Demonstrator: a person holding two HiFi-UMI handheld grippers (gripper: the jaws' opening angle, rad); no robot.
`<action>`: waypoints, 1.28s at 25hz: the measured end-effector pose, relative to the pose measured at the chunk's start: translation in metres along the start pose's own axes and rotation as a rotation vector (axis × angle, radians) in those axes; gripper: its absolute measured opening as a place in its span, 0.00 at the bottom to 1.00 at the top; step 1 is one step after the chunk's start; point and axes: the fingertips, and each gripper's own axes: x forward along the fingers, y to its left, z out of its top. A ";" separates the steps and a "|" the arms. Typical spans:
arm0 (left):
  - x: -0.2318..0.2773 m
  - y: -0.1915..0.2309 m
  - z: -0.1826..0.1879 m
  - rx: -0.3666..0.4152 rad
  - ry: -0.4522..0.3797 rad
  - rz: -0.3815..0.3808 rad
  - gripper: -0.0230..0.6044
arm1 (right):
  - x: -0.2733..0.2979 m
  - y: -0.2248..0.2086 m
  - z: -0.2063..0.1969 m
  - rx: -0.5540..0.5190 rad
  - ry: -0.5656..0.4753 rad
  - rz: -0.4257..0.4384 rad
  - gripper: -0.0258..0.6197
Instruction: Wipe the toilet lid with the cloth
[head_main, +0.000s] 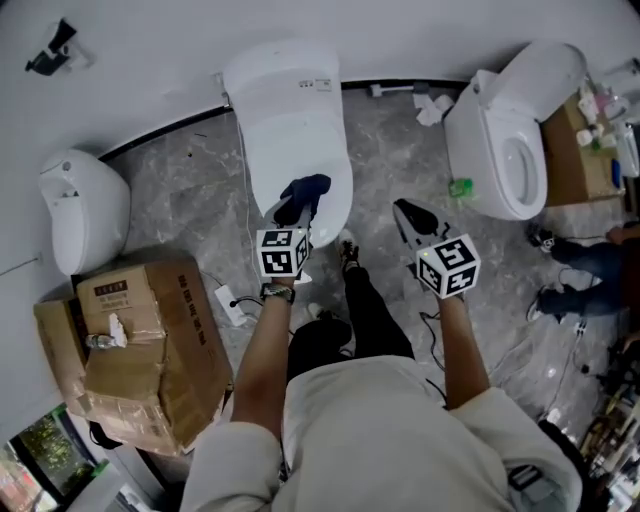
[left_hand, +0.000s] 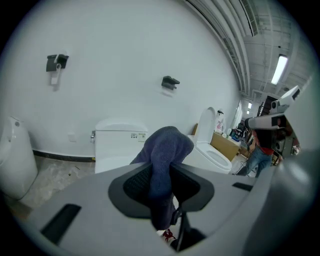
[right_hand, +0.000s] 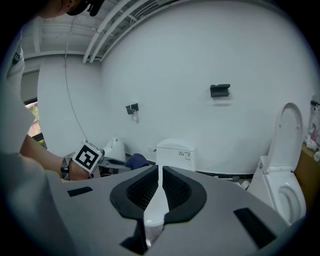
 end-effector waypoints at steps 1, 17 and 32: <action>-0.010 0.004 0.010 0.006 -0.017 0.015 0.19 | 0.000 0.003 0.010 -0.009 -0.011 0.006 0.11; -0.146 -0.007 0.121 0.143 -0.239 0.136 0.19 | -0.031 0.064 0.133 -0.159 -0.166 0.097 0.11; -0.255 -0.046 0.191 0.223 -0.387 0.141 0.19 | -0.096 0.124 0.201 -0.248 -0.275 0.115 0.11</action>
